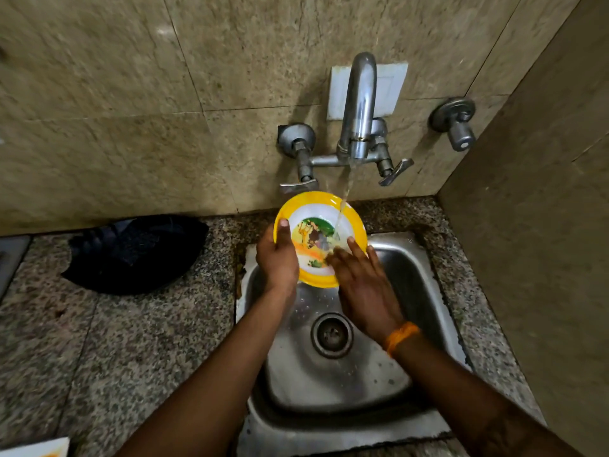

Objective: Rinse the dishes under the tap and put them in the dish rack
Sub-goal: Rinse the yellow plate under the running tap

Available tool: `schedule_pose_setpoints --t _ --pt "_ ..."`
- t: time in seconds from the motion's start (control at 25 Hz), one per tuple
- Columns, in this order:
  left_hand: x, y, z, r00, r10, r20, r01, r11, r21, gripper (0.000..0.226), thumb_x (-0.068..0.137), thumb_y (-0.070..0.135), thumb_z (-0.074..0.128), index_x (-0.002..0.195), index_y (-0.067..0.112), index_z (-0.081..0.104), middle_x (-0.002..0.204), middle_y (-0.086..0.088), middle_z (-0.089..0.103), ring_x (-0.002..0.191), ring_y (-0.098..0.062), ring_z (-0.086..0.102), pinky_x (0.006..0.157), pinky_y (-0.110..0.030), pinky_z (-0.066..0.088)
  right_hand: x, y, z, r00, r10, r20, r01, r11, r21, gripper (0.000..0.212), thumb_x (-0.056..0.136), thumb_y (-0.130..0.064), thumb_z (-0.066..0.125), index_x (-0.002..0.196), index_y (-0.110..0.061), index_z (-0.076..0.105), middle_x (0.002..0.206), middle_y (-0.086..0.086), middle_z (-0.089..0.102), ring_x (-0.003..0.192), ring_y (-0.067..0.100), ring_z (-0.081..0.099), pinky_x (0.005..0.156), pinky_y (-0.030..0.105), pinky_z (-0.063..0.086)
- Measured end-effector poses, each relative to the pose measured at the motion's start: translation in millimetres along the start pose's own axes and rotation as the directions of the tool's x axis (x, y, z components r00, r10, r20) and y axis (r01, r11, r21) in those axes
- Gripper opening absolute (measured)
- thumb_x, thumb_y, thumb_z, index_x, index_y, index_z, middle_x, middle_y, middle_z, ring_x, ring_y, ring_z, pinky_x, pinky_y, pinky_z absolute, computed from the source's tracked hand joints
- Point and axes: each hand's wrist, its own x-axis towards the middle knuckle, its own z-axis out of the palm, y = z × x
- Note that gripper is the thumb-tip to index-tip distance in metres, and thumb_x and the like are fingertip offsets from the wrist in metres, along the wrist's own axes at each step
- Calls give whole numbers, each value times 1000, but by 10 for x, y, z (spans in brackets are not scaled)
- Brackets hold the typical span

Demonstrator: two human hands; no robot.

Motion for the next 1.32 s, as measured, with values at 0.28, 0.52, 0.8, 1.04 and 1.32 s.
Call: schedule_pose_setpoints --t 0.28,0.52,0.8,1.04,1.32 --pt "-378 -220 -91 969 -229 92 246 924 -294 56 92 23 74 141 36 50 111 3 77 98 -22 75 75 -47 63 232 -68 -133 986 100 130 -80 986 -146 51 91 -6 41 138 -12 60 139 13 63 147 35 41 126 50 21" --pt "-228 -385 -215 996 -43 -80 45 999 17 28 103 17 54 130 16 59 125 -9 69 116 -34 66 98 -49 55 64 -239 13 974 -213 82 215 977 -11 57 83 -2 60 139 -9 60 140 15 62 132 33 57 117 45 39" --pt "67 -184 -226 991 -132 -30 134 988 72 35 104 27 55 135 10 60 127 -16 68 113 -37 67 92 -56 58 102 -249 -27 976 7 216 15 995 -96 70 86 -30 54 153 -14 41 158 11 44 155 32 24 124 60 16" --pt "140 -364 -340 998 -56 37 53 994 91 24 100 31 59 117 17 69 116 -10 73 109 -35 69 85 -40 59 20 -116 -172 989 107 104 -133 949 285 78 101 -56 48 162 -18 19 170 6 17 158 23 9 127 45 12" --pt "169 -294 -191 926 46 375 -293 715 634 40 93 50 50 129 35 57 129 -11 68 113 -35 66 93 -48 55 225 37 -287 728 604 325 -532 198 823 36 97 -1 54 124 -23 61 114 5 71 109 31 68 86 53 60"
